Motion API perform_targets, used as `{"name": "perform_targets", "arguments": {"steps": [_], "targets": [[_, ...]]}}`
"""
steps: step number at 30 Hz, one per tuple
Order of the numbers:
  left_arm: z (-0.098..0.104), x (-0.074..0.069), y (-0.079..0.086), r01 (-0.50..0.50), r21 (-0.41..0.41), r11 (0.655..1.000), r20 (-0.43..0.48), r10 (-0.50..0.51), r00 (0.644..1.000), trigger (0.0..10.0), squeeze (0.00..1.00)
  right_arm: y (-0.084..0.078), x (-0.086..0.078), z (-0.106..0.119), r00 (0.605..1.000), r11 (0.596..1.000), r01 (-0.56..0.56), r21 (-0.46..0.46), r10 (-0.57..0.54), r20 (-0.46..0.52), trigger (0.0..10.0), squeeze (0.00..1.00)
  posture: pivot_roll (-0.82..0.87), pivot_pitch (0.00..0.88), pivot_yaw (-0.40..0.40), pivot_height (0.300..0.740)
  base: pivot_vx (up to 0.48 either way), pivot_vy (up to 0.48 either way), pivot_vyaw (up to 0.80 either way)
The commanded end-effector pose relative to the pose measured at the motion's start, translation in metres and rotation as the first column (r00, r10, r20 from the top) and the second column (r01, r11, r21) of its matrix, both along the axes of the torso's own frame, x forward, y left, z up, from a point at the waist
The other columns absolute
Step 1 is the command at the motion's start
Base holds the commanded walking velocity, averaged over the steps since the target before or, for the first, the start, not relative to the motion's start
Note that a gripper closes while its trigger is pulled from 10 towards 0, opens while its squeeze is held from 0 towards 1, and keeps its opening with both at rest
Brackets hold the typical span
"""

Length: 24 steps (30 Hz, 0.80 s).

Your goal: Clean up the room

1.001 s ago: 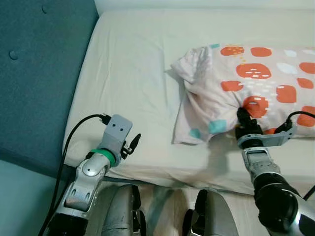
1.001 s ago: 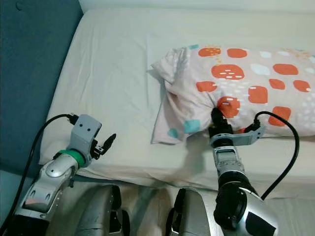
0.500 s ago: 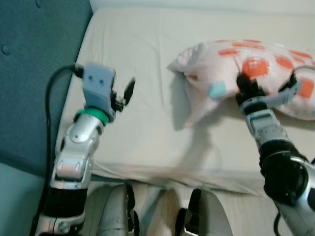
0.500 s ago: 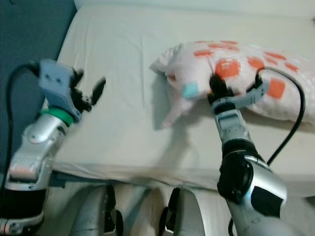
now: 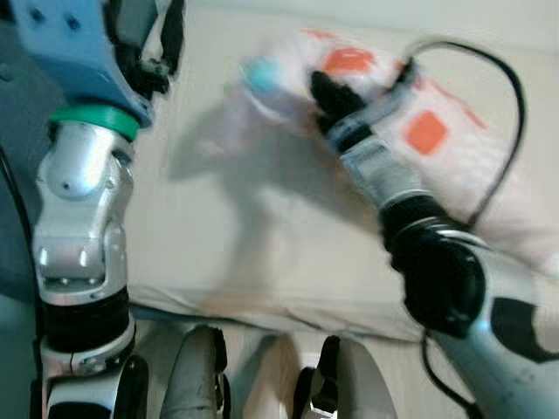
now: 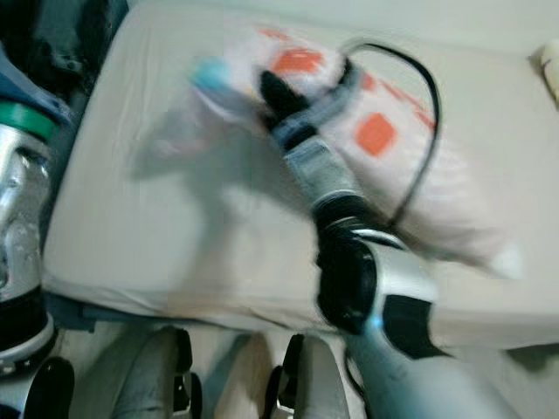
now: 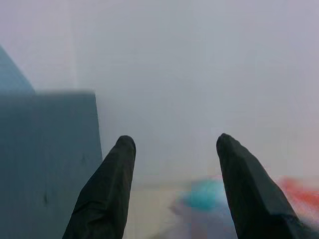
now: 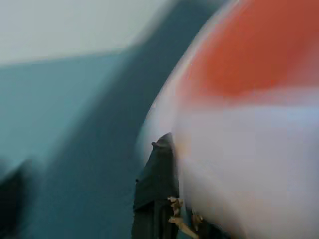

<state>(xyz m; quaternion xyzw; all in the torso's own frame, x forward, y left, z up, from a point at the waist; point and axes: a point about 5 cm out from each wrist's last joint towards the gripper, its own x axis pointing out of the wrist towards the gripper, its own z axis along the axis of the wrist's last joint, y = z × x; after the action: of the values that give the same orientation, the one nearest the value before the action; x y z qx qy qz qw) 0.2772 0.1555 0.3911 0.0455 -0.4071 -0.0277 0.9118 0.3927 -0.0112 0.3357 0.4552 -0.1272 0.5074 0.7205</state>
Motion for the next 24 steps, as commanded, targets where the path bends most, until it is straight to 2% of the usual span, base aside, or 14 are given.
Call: {"name": "perform_targets", "arguments": {"steps": [1, 3, 5, 7, 9, 11, 12, 13, 14, 16, 21, 22, 23, 24], "targets": [[0.003, -0.007, 0.001, 0.002, -0.008, 1.000, 0.022, -0.002, 1.000, 10.0, 0.00, 0.000, -0.005, 0.016, 0.995, 0.998, -0.050, 0.042, 0.046, 0.084, 0.0, 0.00, 0.32, 0.183, -0.083, 0.615, 0.000, 0.000, 0.00], [0.006, -0.009, 0.001, 0.005, -0.011, 1.000, 0.033, -0.005, 0.999, 10.0, 0.00, 0.012, -0.014, 0.027, 0.979, 0.987, -0.150, 0.055, 0.140, 0.149, 0.0, 0.00, 0.33, 0.183, -0.077, 0.615, 0.000, 0.000, 0.00], [0.010, -0.009, 0.001, 0.007, -0.023, 1.000, 0.039, -0.006, 0.999, 10.0, 0.00, 0.042, -0.041, 0.026, 0.857, 0.909, -0.408, -0.088, 0.415, 0.307, 0.0, 0.00, 0.31, 0.184, -0.075, 0.615, 0.000, 0.000, 0.00], [0.009, -0.008, 0.001, 0.010, -0.024, 1.000, 0.030, -0.009, 0.999, 10.0, 0.00, 0.051, -0.048, 0.009, 0.814, 0.871, -0.449, -0.197, 0.490, 0.313, 0.0, 0.00, 0.31, 0.184, -0.075, 0.615, 0.000, 0.000, 0.00], [0.009, -0.008, 0.001, 0.010, -0.024, 1.000, 0.030, -0.009, 0.999, 10.0, 0.00, 0.051, -0.048, 0.009, 0.814, 0.871, -0.449, -0.197, 0.490, 0.313, 0.0, 0.00, 0.31, 0.184, -0.075, 0.615, 0.000, 0.000, 0.00], [0.004, -0.003, -0.004, 0.033, -0.021, 0.999, -0.001, -0.033, 0.999, 10.0, 0.00, 0.043, -0.031, -0.061, 0.933, 0.872, -0.253, -0.419, 0.335, 0.133, 0.0, 0.00, 0.28, 0.185, -0.074, 0.615, 0.000, 0.000, 0.00], [0.004, -0.003, -0.004, 0.033, -0.021, 0.999, -0.001, -0.033, 0.999, 10.0, 0.00, 0.043, -0.031, -0.061, 0.933, 0.872, -0.253, -0.419, 0.335, 0.133, 0.0, 0.00, 0.28, 0.185, -0.074, 0.615, 0.000, 0.000, 0.00], [0.000, -0.002, -0.008, 0.045, -0.002, 0.999, -0.017, -0.045, 0.999, 10.0, 0.00, 0.026, -0.021, -0.093, 0.983, 0.874, -0.142, -0.464, 0.181, 0.040, 10.0, 0.00, 0.25, 0.193, -0.066, 0.615, 0.000, 0.000, 0.00], [0.000, -0.002, -0.008, 0.045, -0.002, 0.999, -0.017, -0.045, 0.999, 10.0, 0.00, 0.026, -0.021, -0.093, 0.983, 0.874, -0.142, -0.464, 0.181, 0.040, 10.0, 0.00, 0.25, 0.193, -0.066, 0.615, 0.000, 0.000, 0.00], [-0.013, 0.001, -0.019, 0.110, 0.048, 0.993, -0.085, -0.105, 0.991, 10.0, 0.00, -0.019, -0.006, -0.130, 0.993, 0.859, 0.102, -0.502, -0.120, -0.004, 10.0, 0.00, 0.24, 0.194, -0.054, 0.615, 0.000, 0.000, 0.00], [-0.025, 0.002, -0.027, 0.169, 0.078, 0.983, -0.146, -0.156, 0.977, 10.0, 0.00, -0.047, 0.000, -0.136, 0.964, 0.841, 0.245, -0.482, -0.266, 0.026, 10.0, 0.00, 0.24, 0.191, -0.048, 0.615, 0.000, 0.000, 0.00], [-0.039, 0.005, -0.034, 0.226, 0.084, 0.971, -0.218, -0.203, 0.954, 10.0, 0.00, -0.072, 0.002, -0.137, 0.924, 0.804, 0.364, -0.470, -0.374, 0.076, 10.0, 0.00, 0.23, 0.185, -0.038, 0.615, 0.000, 0.000, 0.00], [-0.039, 0.005, -0.034, 0.226, 0.084, 0.971, -0.218, -0.203, 0.954, 10.0, 0.00, -0.072, 0.002, -0.137, 0.924, 0.804, 0.364, -0.470, -0.374, 0.076, 10.0, 0.00, 0.23, 0.185, -0.038, 0.615, 0.000, 0.000, 0.00], [-0.066, 0.013, -0.040, 0.265, 0.082, 0.961, -0.330, -0.224, 0.917, 10.0, 0.00, -0.108, -0.001, -0.139, 0.836, 0.687, 0.536, -0.490, -0.514, 0.192, 10.0, 0.00, 0.19, 0.167, -0.020, 0.615, 0.000, 0.000, 0.00]]}}
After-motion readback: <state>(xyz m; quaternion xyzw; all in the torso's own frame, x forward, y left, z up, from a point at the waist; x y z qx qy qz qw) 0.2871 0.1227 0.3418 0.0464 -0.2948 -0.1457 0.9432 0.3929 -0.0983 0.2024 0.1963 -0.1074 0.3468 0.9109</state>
